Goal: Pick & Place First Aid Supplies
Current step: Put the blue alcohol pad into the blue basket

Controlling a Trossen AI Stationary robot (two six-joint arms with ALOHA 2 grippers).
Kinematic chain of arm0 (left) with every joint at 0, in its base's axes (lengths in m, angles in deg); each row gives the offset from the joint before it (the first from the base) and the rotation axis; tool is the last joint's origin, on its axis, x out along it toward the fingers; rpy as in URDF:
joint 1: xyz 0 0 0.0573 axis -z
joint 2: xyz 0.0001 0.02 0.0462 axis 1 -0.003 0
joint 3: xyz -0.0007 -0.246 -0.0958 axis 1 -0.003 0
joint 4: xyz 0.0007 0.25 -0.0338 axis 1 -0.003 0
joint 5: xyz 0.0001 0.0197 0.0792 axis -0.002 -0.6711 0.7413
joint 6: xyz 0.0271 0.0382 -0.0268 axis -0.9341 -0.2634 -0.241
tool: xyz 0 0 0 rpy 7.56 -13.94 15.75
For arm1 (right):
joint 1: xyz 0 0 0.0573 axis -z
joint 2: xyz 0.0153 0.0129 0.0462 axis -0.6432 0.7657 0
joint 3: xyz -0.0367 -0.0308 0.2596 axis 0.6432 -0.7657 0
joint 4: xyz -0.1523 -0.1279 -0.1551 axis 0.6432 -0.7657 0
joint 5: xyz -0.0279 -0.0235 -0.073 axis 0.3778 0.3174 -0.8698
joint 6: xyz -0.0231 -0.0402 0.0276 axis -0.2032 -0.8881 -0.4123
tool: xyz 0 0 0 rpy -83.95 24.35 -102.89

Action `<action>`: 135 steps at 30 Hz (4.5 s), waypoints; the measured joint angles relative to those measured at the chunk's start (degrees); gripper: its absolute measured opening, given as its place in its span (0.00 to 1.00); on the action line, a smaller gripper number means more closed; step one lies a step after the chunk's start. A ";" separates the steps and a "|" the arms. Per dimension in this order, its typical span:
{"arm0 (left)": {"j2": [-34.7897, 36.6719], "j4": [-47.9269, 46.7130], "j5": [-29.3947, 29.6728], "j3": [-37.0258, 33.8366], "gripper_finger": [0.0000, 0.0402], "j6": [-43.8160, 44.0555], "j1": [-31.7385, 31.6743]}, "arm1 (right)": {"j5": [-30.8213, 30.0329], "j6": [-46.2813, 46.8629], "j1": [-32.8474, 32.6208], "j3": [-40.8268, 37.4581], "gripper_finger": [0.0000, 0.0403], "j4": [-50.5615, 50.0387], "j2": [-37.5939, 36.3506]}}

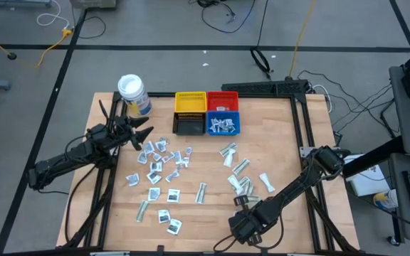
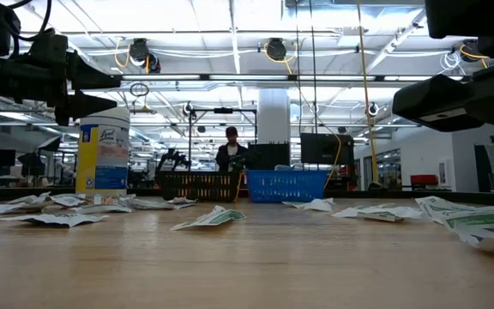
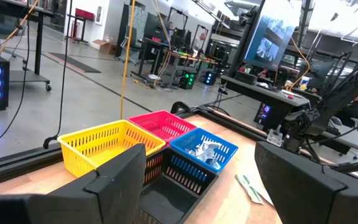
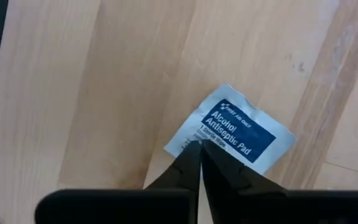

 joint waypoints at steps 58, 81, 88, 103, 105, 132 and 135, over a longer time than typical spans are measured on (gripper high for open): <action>0.02 0.00 0.00 -0.02 0.76 0.00 -0.01 | -3.02 36.22 1.88 0.54 0.42 -1.55 1.09; 0.01 0.00 -0.01 -0.02 0.76 -0.02 0.00 | 1.17 31.26 4.70 0.15 0.00 -2.65 -3.08; 0.02 0.01 -0.01 -0.02 0.76 -0.01 -0.01 | 4.25 23.84 8.20 0.22 0.00 -9.74 -10.04; 0.00 0.00 -0.02 0.00 0.76 -0.01 -0.02 | 6.25 17.54 15.18 0.26 0.00 -22.77 -20.37; 0.00 0.00 0.00 -0.02 0.76 -0.02 -0.02 | 6.70 17.41 16.71 0.26 0.00 -22.90 -20.46; 0.00 0.00 0.00 -0.01 0.76 -0.01 -0.01 | 5.98 -16.75 63.96 0.35 0.00 -22.86 -20.48; 0.02 0.00 0.00 -0.02 0.76 -0.02 0.00 | 5.97 -19.29 68.47 0.37 0.00 -22.84 -20.48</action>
